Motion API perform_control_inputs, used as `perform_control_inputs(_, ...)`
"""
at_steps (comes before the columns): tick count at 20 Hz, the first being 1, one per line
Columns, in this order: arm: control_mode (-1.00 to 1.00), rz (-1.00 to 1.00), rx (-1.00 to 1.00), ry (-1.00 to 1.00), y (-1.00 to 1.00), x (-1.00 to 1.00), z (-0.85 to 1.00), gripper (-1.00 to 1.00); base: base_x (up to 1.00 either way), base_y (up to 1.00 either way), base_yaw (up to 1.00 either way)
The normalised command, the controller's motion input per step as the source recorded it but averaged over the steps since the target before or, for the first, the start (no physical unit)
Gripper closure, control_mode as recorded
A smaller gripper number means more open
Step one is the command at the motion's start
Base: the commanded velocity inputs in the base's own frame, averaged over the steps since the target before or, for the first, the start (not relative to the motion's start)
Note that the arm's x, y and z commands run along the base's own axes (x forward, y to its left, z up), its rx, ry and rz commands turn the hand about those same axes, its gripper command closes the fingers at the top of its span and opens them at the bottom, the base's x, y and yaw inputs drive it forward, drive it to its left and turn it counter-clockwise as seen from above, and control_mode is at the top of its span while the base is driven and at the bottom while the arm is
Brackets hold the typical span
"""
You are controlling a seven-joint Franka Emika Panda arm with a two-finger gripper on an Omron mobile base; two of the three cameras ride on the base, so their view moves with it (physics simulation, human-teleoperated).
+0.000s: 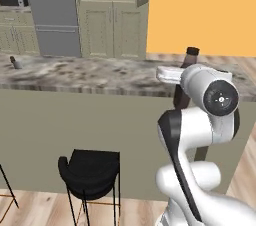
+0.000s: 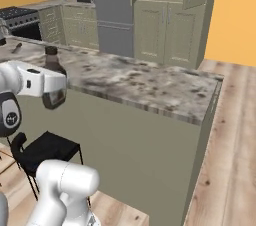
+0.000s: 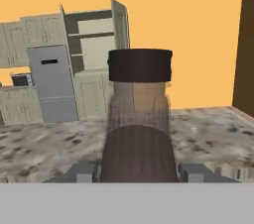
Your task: Move the syrup bottle and condiment bottle from the cabinet to the dining counter.
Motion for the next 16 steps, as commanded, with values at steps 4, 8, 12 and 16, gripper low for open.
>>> perform_control_inputs(4, -1.0, -0.22, -0.13, -0.2, 0.09, 0.39, 0.33, 1.0, 0.0, 0.0, 0.0)
perform_control_inputs(8, -1.0, -0.16, -0.11, -0.17, 0.09, 0.62, 0.16, 1.0, 0.0, 0.0, 0.0)
perform_control_inputs(12, -1.0, -0.14, -0.08, -0.1, 0.01, 0.68, 0.0, 1.0, 0.0, 0.0, 0.0)
perform_control_inputs(16, -1.0, -0.11, -0.02, -0.02, 0.0, 0.71, 0.0, 1.0, 0.0, 0.0, 0.0)
